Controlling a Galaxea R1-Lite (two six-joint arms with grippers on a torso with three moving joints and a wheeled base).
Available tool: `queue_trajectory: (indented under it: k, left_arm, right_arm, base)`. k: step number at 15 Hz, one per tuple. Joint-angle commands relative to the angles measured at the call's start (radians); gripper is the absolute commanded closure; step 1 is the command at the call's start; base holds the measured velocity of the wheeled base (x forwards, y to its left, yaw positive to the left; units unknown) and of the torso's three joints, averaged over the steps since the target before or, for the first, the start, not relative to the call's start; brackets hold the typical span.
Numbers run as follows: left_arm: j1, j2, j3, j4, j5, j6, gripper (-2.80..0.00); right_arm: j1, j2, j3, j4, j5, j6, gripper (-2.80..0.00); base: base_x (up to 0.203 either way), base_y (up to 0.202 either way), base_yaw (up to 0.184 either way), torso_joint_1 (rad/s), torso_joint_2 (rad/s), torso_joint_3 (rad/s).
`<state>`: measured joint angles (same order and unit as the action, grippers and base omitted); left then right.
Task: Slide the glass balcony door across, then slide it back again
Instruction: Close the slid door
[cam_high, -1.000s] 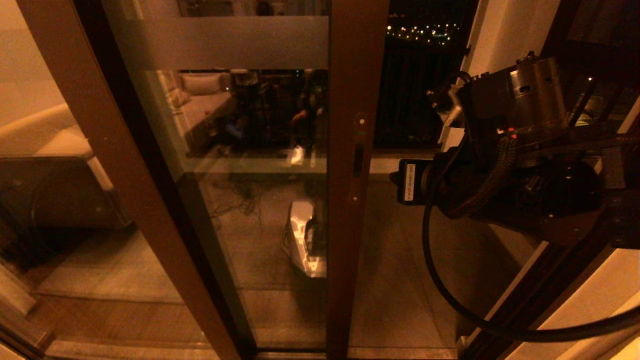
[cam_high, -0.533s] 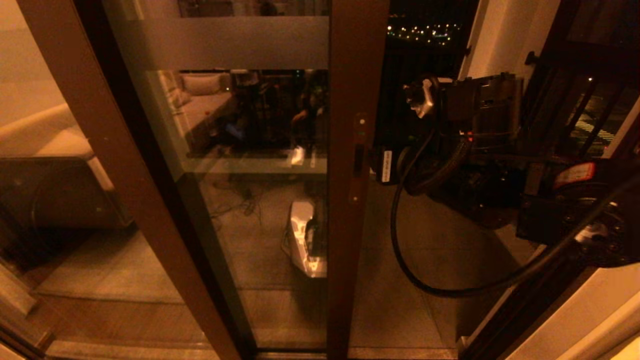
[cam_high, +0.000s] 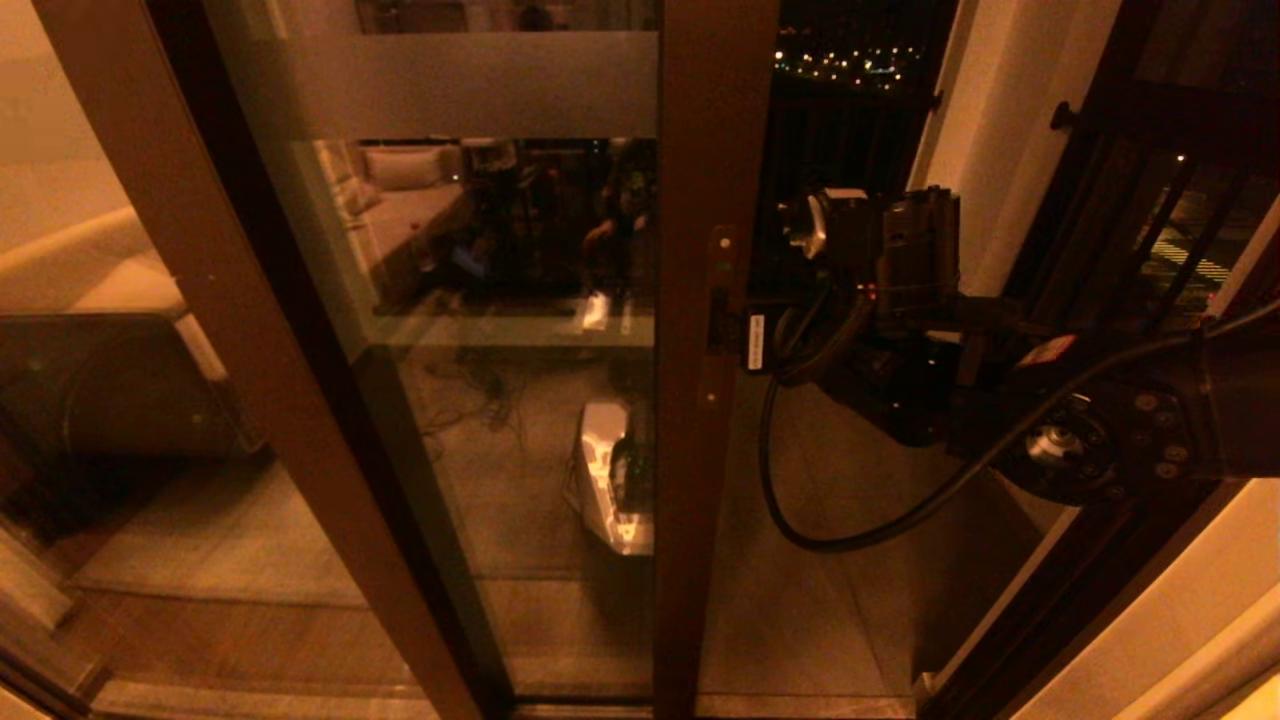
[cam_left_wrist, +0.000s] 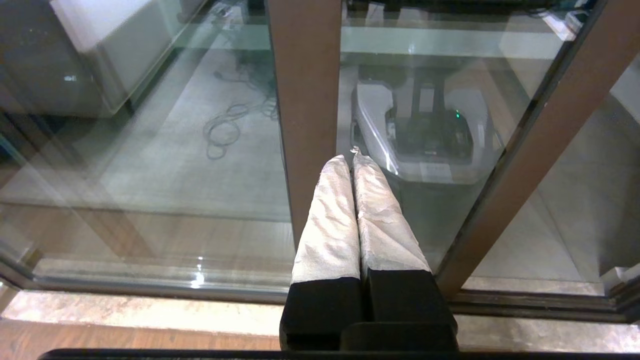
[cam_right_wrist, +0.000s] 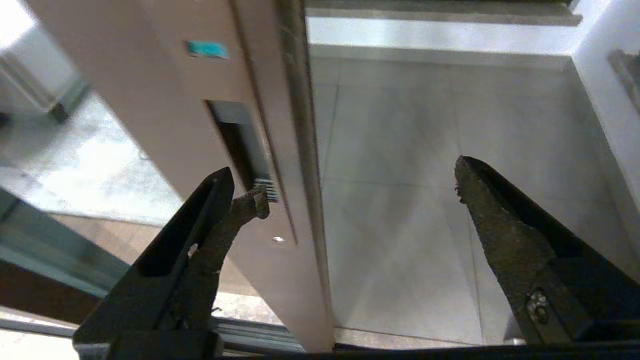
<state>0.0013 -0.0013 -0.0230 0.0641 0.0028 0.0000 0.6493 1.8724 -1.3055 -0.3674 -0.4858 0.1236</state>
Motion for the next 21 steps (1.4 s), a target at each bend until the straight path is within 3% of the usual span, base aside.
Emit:
queue_trajectory:
  k: [1, 21]
  left_arm:
    - [0.000, 0.000, 0.000, 0.000, 0.000, 0.000, 0.00]
    - [0.000, 0.000, 0.000, 0.000, 0.000, 0.000, 0.00]
  right_arm:
    - [0.000, 0.010, -0.001, -0.002, -0.002, 0.001, -2.80]
    - [-0.094, 0.067, -0.038, -0.002, -0.002, -0.001, -2.80]
  base:
    - [0.000, 0.000, 0.000, 0.000, 0.00, 0.000]
    - [0.000, 0.000, 0.000, 0.000, 0.00, 0.000]
